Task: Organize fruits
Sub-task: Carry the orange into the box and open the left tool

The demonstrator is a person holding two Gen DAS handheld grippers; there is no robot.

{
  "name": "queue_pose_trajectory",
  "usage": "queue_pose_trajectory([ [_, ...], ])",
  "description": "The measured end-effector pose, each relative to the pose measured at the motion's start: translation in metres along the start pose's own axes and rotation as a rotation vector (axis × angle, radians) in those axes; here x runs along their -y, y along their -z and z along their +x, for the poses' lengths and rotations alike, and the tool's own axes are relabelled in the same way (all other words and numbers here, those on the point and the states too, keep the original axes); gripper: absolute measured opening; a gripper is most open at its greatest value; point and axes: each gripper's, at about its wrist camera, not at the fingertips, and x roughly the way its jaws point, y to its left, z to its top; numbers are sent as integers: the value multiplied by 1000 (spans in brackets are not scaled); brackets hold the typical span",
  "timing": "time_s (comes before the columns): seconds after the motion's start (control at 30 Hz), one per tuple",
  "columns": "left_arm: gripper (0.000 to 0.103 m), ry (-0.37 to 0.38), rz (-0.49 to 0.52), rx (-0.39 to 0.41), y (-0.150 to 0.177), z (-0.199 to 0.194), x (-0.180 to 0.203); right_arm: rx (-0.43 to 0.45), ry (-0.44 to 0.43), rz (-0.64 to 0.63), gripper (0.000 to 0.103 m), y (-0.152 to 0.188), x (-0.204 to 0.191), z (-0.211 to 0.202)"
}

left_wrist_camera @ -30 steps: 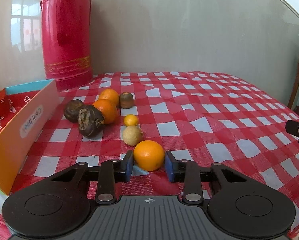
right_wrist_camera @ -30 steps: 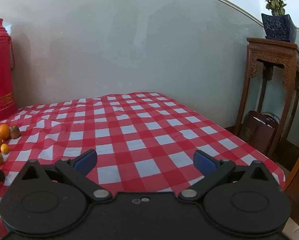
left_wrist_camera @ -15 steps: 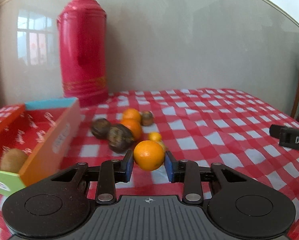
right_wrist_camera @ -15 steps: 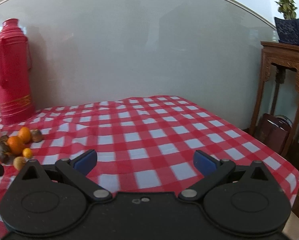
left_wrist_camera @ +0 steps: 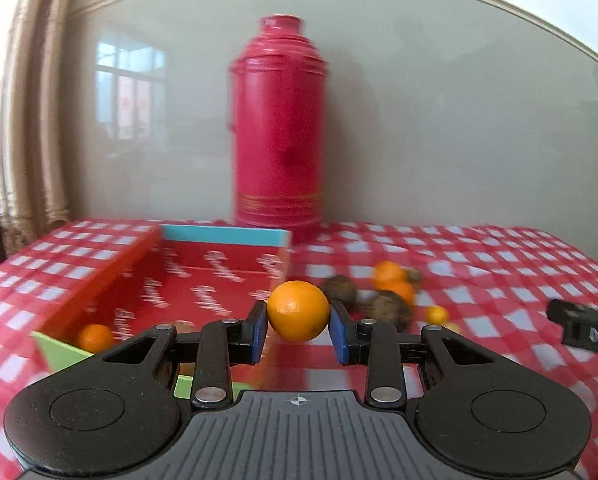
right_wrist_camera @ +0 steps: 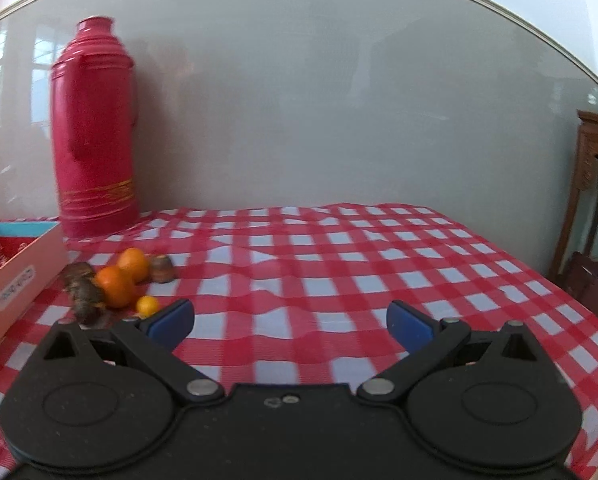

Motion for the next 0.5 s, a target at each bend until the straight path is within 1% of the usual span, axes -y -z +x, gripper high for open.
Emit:
queue_pose_trajectory([
  [0.23,34,-125,-70,-8,-2,9,-54,1,-41,-31,97,-2,-24,4],
  [0.37,34,-162,-86,-27,-1,15,-75,1,-64,-35,97,-4,-37,6],
  [0.5,34,-187,-99,-44,1,20,-85,1,-85,-55,97,-4,-49,6],
])
